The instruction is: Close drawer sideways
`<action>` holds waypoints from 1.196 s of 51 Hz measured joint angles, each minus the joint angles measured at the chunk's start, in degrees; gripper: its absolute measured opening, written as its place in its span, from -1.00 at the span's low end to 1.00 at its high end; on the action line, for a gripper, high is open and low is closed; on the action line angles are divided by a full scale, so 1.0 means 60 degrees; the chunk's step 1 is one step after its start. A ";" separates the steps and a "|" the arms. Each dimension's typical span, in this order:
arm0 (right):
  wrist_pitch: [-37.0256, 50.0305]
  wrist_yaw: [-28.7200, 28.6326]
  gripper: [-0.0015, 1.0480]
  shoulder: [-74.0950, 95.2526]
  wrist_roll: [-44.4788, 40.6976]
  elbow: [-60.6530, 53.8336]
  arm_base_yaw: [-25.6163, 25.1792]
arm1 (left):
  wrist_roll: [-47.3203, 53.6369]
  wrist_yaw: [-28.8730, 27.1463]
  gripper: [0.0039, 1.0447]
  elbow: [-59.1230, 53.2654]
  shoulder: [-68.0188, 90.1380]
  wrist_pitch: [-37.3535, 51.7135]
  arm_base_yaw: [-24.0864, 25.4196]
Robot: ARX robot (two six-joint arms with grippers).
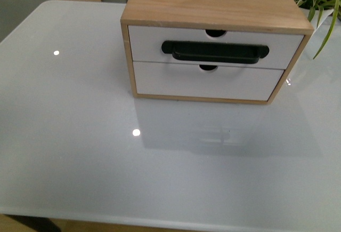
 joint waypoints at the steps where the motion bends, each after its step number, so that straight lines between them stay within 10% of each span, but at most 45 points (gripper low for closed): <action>1: -0.0058 -0.0062 -0.39 -0.0102 0.0036 -0.0091 -0.0044 | -0.0004 0.0015 -0.24 -0.0113 -0.0098 -0.0004 0.0025; 9: -0.0834 -0.0481 -0.96 -0.1515 0.0270 -0.0718 -0.0492 | -0.0025 0.0295 -0.98 -0.1115 -0.1439 -0.0277 0.0382; 61: -0.5796 -0.1450 -0.96 -0.7471 0.0299 -0.1417 -0.1443 | -0.0047 0.1042 -0.97 -0.2736 -0.8200 -0.5213 0.1158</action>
